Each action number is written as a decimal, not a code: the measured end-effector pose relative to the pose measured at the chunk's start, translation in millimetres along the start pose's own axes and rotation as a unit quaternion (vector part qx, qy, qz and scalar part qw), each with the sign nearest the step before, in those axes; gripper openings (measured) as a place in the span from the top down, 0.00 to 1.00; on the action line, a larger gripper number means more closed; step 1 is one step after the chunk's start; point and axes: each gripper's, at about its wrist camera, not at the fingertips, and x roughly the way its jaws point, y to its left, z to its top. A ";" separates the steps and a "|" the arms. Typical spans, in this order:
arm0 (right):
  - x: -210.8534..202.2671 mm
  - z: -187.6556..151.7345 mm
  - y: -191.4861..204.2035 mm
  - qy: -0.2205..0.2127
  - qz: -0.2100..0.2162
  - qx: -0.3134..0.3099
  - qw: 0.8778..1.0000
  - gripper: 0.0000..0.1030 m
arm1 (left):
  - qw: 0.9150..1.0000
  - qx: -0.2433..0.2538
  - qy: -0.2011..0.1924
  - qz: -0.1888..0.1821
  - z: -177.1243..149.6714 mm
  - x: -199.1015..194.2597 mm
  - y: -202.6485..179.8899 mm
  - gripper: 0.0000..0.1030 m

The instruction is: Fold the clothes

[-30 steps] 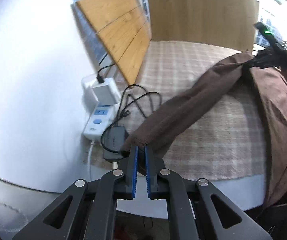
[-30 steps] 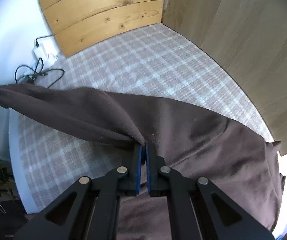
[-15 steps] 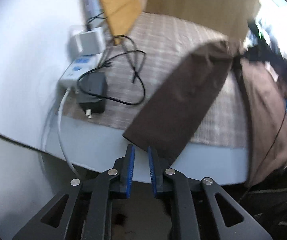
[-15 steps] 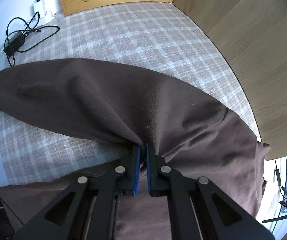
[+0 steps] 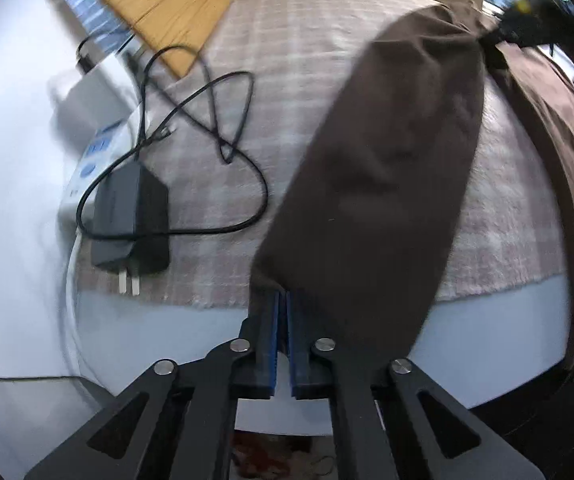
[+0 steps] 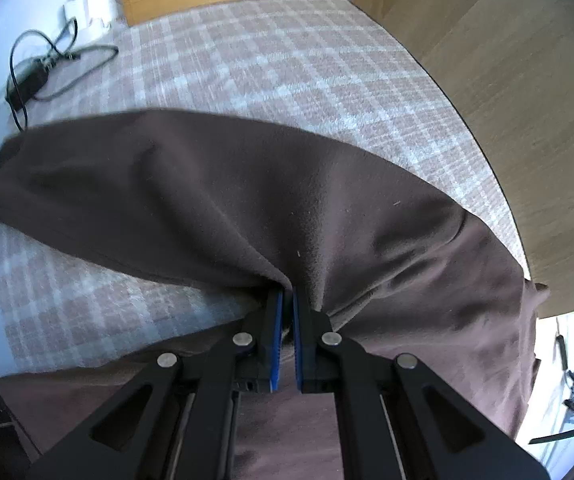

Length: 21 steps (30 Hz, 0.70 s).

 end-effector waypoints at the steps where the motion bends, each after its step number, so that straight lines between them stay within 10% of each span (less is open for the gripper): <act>1: -8.3 0.2 -8.4 -0.014 0.032 0.022 0.999 0.95 | 1.000 -0.004 -0.005 0.004 1.5 -4.3 2.2 0.97; 4: -38.9 -0.7 -45.8 -0.070 0.122 0.100 0.985 0.91 | 0.998 -0.040 -0.051 0.021 11.2 -40.9 28.9 0.97; 13: 21.3 13.9 -90.2 -0.001 0.036 0.113 0.993 0.89 | 0.975 -0.003 -0.167 0.148 76.7 -132.5 61.6 0.97; 21: 10.6 14.2 -82.9 -0.009 0.040 0.117 0.992 0.90 | 0.971 0.021 -0.179 0.154 133.4 -137.0 71.5 0.97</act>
